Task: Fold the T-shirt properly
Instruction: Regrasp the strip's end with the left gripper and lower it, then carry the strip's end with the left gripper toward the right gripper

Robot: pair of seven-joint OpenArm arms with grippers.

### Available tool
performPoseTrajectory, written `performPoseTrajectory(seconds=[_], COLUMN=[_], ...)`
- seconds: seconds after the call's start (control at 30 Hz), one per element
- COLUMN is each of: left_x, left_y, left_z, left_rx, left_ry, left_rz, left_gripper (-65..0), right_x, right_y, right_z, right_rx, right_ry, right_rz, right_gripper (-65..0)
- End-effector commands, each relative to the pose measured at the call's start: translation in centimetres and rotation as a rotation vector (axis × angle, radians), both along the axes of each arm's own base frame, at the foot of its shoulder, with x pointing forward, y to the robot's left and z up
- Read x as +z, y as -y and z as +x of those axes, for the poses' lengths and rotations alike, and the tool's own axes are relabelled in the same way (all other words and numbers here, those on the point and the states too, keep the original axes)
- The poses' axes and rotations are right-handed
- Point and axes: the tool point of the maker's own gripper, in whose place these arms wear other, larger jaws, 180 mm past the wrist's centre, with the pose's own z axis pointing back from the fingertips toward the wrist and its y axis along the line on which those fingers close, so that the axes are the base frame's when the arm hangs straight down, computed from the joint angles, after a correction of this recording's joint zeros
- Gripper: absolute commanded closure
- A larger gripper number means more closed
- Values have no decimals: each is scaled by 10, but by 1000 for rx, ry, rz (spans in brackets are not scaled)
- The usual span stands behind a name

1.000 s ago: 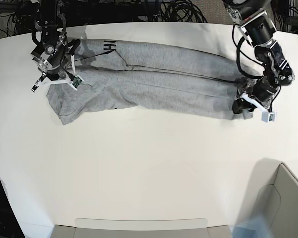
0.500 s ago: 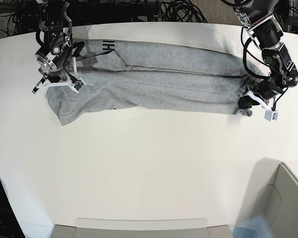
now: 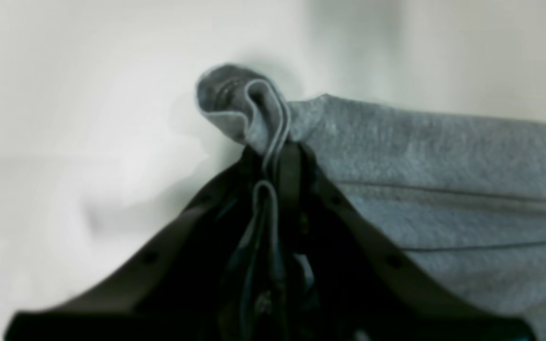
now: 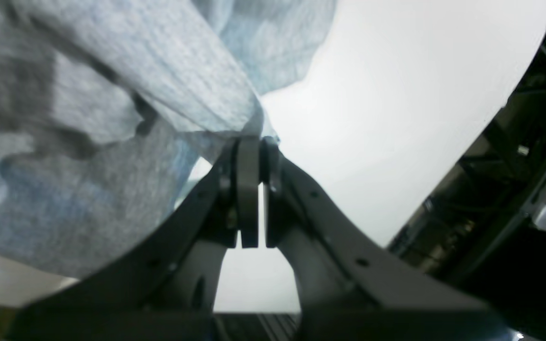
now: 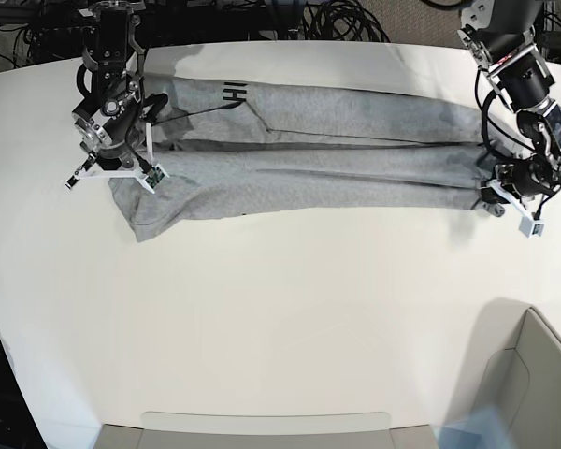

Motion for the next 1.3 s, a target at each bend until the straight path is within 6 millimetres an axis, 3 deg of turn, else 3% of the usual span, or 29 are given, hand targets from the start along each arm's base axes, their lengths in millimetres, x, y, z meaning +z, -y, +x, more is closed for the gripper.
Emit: performPoseTrajectory(seconds=[0.0,0.2,0.3,0.43,0.6,0.83,1.03,1.13,1.27], left_x=[-11,14,36,48,74,88,116,131,132], left_y=[-23,-50,-57,-42,-16,24,58,85,144], left_z=[-37,-21,-9,-17,-19,-13,-7,6,24], left_rx=[11,38,26,6,-10,-22,-19,-61,-104], left_ry=[-190,-132,-76,-38,29,82,161,228,273], left_rz=[87,144,211,264,325,311,318,313,207], left_gripper=[0,0,0,0,0,0,0,0,0], right_x=[11,24,30,30,31,30,30,30,25], right_y=[9,20,30,32,33,30,32,32,33], right_z=[5,19,22,23,23,24,24,24,25], right_rx=[-13,-166,-214,-222,-220,-217,-215,-216,-217], right_ry=[24,104,128,132,134,132,132,130,116], right_rz=[-35,48,58,58,57,62,59,59,60], right_gripper=[0,-94,-121,-127,-127,-127,-127,-127,-127])
